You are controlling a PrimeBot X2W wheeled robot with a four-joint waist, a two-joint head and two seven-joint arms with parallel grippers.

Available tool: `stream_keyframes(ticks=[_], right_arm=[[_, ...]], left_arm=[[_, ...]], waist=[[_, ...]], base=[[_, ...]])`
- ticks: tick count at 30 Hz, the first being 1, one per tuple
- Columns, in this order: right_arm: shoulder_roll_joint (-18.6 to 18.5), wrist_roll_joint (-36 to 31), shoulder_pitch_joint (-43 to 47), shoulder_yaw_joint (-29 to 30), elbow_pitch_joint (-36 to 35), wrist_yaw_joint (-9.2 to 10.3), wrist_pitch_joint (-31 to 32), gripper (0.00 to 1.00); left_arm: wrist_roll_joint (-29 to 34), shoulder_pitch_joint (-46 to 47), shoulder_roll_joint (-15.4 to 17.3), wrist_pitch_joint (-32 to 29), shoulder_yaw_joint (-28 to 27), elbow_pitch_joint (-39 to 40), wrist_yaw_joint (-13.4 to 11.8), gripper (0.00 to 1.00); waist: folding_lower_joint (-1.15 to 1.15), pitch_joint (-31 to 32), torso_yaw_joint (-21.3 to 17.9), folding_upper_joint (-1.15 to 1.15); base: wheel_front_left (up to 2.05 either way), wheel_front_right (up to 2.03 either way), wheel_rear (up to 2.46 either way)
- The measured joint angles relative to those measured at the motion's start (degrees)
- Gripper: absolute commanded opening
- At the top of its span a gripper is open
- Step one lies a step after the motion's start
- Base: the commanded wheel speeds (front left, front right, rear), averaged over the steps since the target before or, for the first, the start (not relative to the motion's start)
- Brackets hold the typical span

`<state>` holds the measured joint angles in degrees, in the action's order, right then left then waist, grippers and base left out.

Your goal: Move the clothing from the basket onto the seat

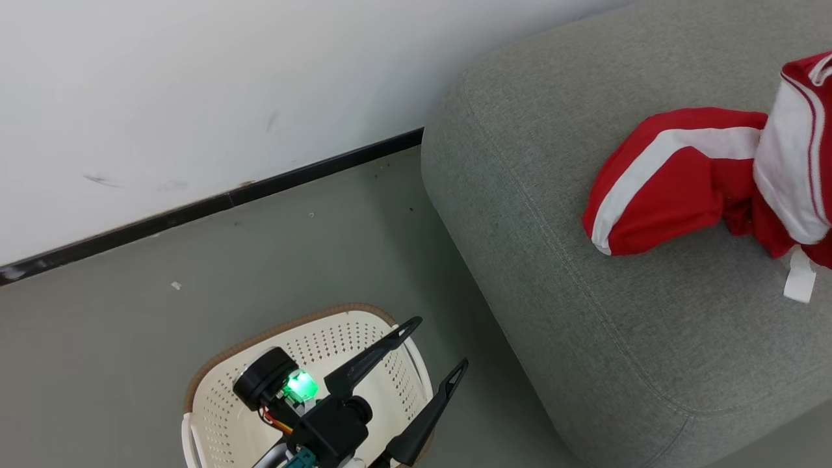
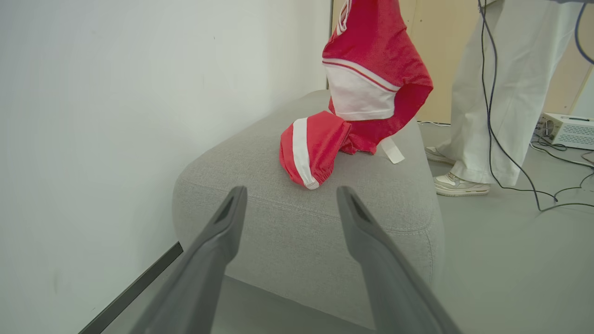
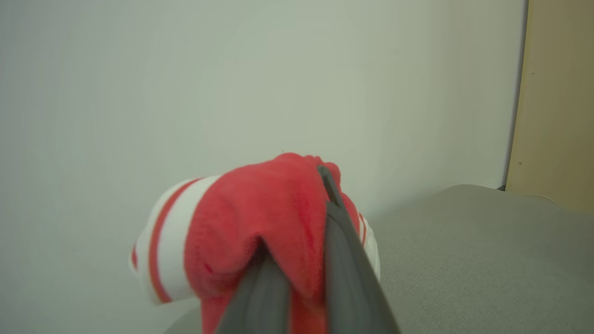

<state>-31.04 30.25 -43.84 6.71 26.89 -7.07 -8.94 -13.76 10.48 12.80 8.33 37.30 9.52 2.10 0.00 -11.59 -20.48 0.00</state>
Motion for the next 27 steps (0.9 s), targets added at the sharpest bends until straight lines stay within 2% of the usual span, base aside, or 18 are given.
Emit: stream_keyframes(ticks=[12,21,24,27], right_arm=[[7.1,-0.4,6.9,-4.0,7.5,0.0,-3.2,0.0],[7.3,-2.5,9.2,-8.2,7.5,-0.01,-4.7,0.0],[7.6,-2.8,9.6,-9.4,7.4,-0.01,-4.9,0.09],[9.0,-3.9,9.6,-10.3,7.5,-0.01,-5.2,0.43]], left_arm=[[0.3,4.2,0.3,-1.7,0.0,2.3,0.2,1.0],[0.5,7.0,0.3,-1.8,-0.1,2.6,1.1,1.0],[0.5,7.3,0.7,-1.9,-0.7,2.5,1.1,1.0],[0.5,7.4,1.7,-1.9,-1.7,1.4,1.1,1.0]], waist=[[0.0,-5.4,2.7,0.0],[0.0,-8.6,3.7,0.0],[0.0,-9.5,3.6,0.0],[0.01,-9.9,2.9,0.0]], base=[[0.0,0.0,0.0],[0.0,0.0,0.0],[0.0,0.0,0.0],[0.0,0.0,0.0]])
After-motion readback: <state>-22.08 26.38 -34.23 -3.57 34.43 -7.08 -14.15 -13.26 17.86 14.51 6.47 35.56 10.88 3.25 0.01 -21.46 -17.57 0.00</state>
